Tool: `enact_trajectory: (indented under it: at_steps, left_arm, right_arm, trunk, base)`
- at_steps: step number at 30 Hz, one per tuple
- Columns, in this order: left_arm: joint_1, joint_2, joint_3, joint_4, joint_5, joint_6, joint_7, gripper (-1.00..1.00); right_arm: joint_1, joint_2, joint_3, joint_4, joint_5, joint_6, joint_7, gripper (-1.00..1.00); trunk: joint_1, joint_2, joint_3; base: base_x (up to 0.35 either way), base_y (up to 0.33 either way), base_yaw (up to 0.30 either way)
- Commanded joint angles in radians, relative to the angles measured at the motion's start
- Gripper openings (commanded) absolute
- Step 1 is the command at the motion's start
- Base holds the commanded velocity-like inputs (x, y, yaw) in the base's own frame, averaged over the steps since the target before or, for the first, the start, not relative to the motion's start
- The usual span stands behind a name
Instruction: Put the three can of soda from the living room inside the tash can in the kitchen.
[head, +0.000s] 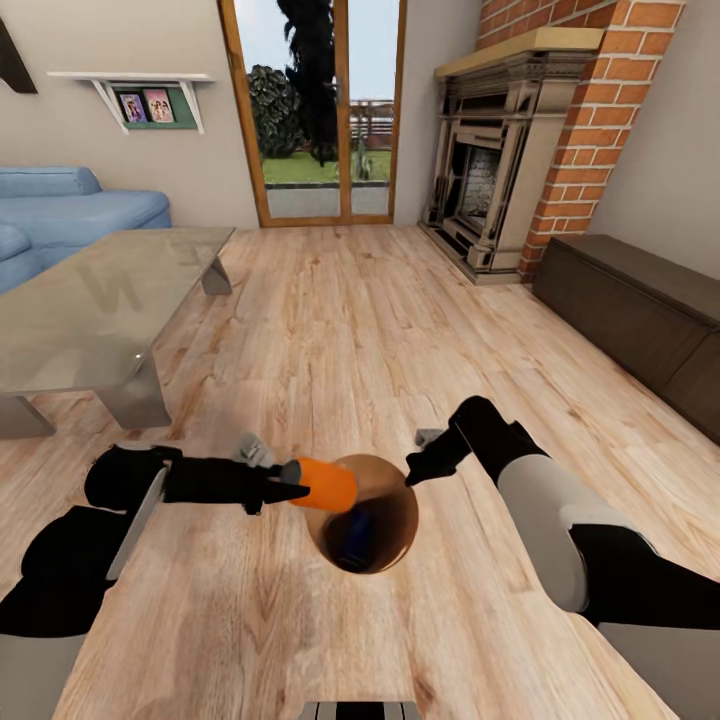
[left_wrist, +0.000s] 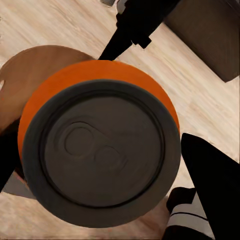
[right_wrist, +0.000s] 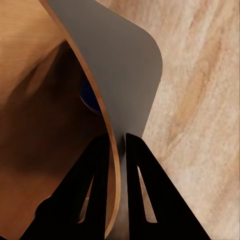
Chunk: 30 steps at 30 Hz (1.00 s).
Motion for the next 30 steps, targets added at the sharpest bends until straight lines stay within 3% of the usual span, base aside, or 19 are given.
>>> enact_trajectory:
  at_steps: [1,4,6,7,10,11,17,21,22,26,30]
  left_arm:
    - [0.000,-0.001,-0.007,0.000,-0.014,-0.001,0.001,-1.00]
    - [-0.001,-0.017,-0.029,0.004,-0.083,-0.005,0.009,-1.00]
    - [-0.001,-0.025,-0.031,0.005,-0.099,-0.008,0.019,-1.00]
    - [-0.001,-0.040,-0.033,0.007,-0.121,-0.012,0.041,-1.00]
    - [-0.002,-0.084,-0.042,0.009,-0.143,-0.018,0.086,-1.00]
    - [-0.002,-0.112,-0.067,0.010,-0.159,-0.021,0.119,-1.00]
    - [-0.003,-0.185,-0.142,0.018,-0.203,-0.023,0.185,-1.00]
    - [-0.003,-0.210,-0.156,0.046,-0.239,-0.025,0.213,-1.00]
    - [-0.003,-0.217,-0.172,0.055,-0.280,-0.025,0.238,-1.00]
    - [-0.003,-0.228,-0.197,0.079,-0.379,-0.034,0.303,-1.00]
    - [-0.003,-0.239,-0.204,0.098,-0.427,-0.054,0.348,-1.00]
  right_arm:
    - [-0.001,0.002,-0.003,0.000,-0.019,0.013,0.004,-1.00]
    - [-0.006,0.009,-0.003,-0.003,-0.020,0.016,0.004,-1.00]
    - [-0.006,0.009,-0.003,-0.003,-0.020,0.016,0.004,-1.00]
    - [-0.007,0.010,-0.003,-0.003,-0.020,0.016,0.004,-1.00]
    - [-0.007,0.017,-0.003,-0.004,-0.021,0.016,0.004,-1.00]
    - [-0.007,0.021,-0.003,-0.004,-0.021,0.016,0.004,-1.00]
    - [-0.007,0.025,-0.003,-0.003,-0.020,0.016,0.004,-1.00]
    - [-0.007,0.026,-0.003,-0.003,-0.020,0.016,0.004,-1.00]
    - [-0.007,0.026,-0.003,-0.003,-0.020,0.016,0.004,-1.00]
    - [-0.007,0.026,-0.003,-0.003,-0.021,0.016,0.004,-1.00]
    - [-0.007,0.027,-0.003,-0.003,-0.021,0.016,0.004,-1.00]
  trunk:
    - [0.000,0.000,0.000]
    - [0.000,0.000,0.000]
    - [0.000,0.000,0.000]
    - [0.000,0.000,0.000]
    - [0.000,0.000,0.000]
    - [0.000,0.000,0.000]
    - [0.000,0.000,0.000]
    - [0.000,0.000,0.000]
    - [0.000,0.000,0.000]
    - [0.000,0.000,0.000]
    - [0.000,0.000,0.000]
  base:
    - [0.000,0.000,0.000]
    - [0.000,0.000,0.000]
    - [0.000,0.000,0.000]
    - [0.000,0.000,0.000]
    - [0.000,0.000,0.000]
    - [0.000,0.000,0.000]
    - [0.000,0.000,0.000]
    - [0.000,0.000,0.000]
    - [0.000,0.000,0.000]
    - [0.000,0.000,0.000]
    - [0.000,0.000,0.000]
